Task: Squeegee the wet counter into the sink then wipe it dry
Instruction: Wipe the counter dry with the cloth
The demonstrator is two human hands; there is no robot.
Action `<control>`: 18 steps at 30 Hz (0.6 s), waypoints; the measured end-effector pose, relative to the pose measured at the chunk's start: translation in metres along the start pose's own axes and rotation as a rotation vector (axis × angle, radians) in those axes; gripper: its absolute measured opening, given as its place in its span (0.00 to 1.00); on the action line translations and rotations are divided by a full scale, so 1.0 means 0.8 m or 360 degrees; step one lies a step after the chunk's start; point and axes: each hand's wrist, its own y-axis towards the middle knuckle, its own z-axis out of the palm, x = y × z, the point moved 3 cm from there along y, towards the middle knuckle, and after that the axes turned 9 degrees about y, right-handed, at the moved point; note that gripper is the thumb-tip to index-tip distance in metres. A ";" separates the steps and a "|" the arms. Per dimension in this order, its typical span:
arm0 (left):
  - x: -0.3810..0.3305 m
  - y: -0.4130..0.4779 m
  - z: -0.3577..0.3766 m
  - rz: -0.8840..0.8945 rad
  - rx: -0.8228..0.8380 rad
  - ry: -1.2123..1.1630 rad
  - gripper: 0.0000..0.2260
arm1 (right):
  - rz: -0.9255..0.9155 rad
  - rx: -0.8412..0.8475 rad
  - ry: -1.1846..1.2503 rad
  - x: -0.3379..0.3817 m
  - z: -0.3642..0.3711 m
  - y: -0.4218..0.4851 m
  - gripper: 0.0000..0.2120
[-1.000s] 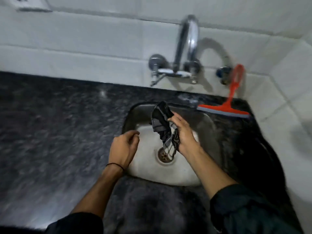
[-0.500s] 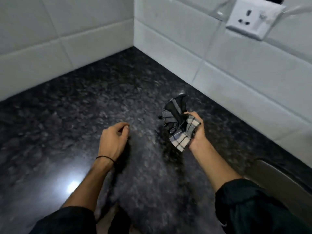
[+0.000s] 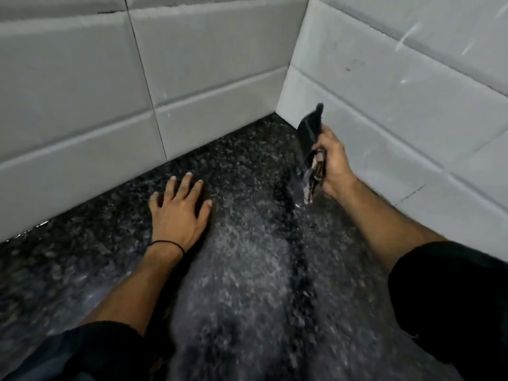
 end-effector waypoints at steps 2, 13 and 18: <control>0.013 0.011 0.013 -0.0073 0.0062 0.0037 0.28 | -0.0170 0.0093 -0.0667 0.000 0.015 0.046 0.21; 0.014 0.015 0.024 -0.0134 0.0097 0.0060 0.30 | -0.0448 0.0458 -0.2652 -0.126 0.001 0.144 0.28; 0.013 0.017 0.027 -0.0136 0.0099 0.0086 0.30 | -0.0566 0.0668 -0.2882 -0.096 -0.026 0.210 0.29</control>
